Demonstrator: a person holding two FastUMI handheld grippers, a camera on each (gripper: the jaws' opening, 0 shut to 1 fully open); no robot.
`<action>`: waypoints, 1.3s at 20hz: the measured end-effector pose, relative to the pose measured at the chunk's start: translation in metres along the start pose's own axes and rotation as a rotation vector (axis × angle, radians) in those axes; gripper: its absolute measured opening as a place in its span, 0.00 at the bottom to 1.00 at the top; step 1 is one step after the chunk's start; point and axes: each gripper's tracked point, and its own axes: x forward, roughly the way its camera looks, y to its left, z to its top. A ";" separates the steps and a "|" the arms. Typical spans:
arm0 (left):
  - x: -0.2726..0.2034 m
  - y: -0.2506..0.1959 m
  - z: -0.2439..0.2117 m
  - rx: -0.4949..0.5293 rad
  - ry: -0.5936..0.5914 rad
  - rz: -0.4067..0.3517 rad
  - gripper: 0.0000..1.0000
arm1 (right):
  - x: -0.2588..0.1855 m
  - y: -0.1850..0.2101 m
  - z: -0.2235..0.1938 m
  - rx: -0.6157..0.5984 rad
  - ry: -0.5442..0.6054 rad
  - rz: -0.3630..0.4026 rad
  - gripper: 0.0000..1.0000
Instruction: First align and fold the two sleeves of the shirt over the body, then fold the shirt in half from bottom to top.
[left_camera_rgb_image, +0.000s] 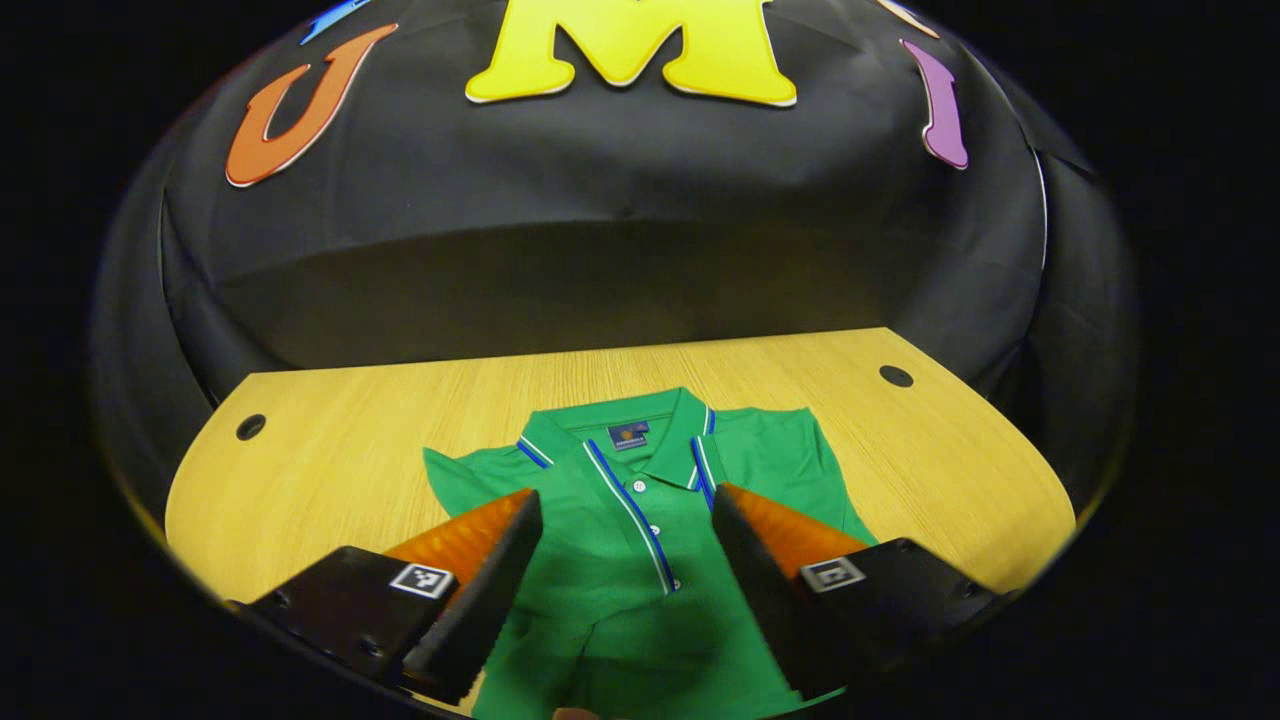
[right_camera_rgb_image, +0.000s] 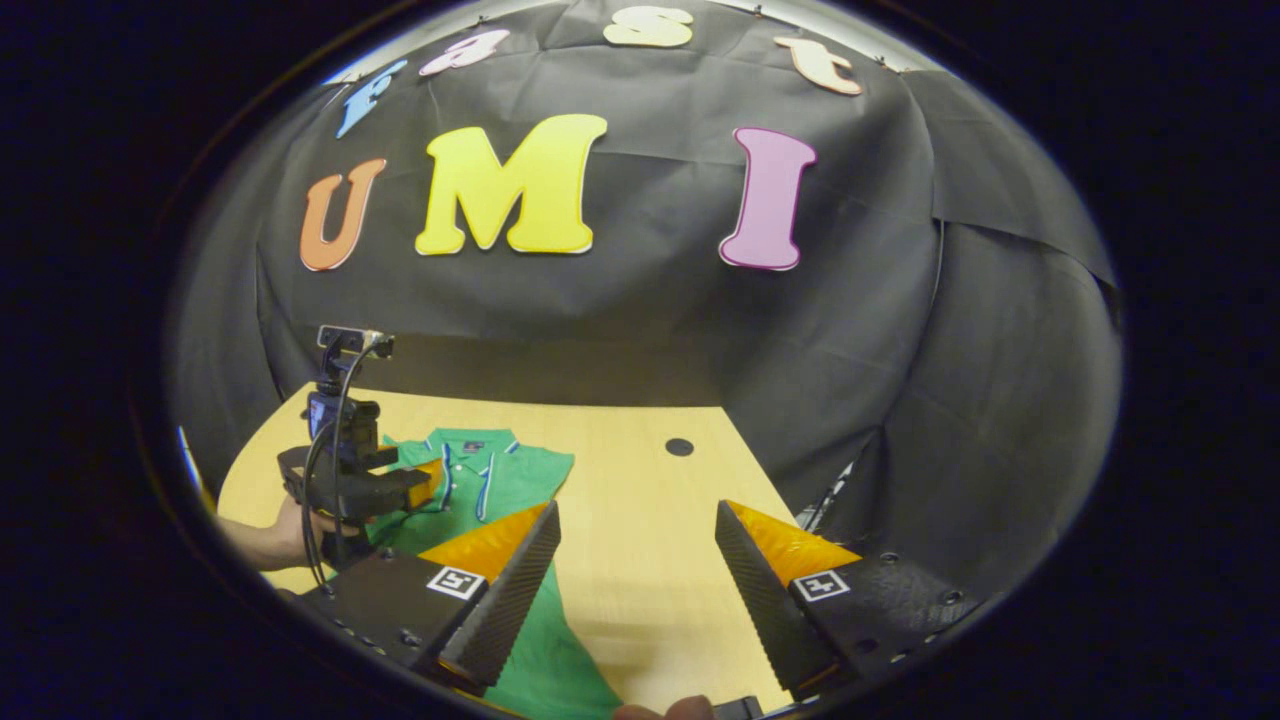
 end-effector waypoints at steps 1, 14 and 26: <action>-0.009 0.002 0.006 -0.014 -0.019 0.013 1.00 | 0.000 0.006 0.000 -0.008 -0.008 0.015 0.97; -0.223 0.035 0.065 -0.034 -0.234 0.127 1.00 | -0.048 0.043 0.018 -0.053 -0.138 0.217 0.95; -0.310 0.055 -0.105 -0.065 0.114 0.087 1.00 | -0.071 0.026 -0.137 -0.127 0.224 0.279 0.96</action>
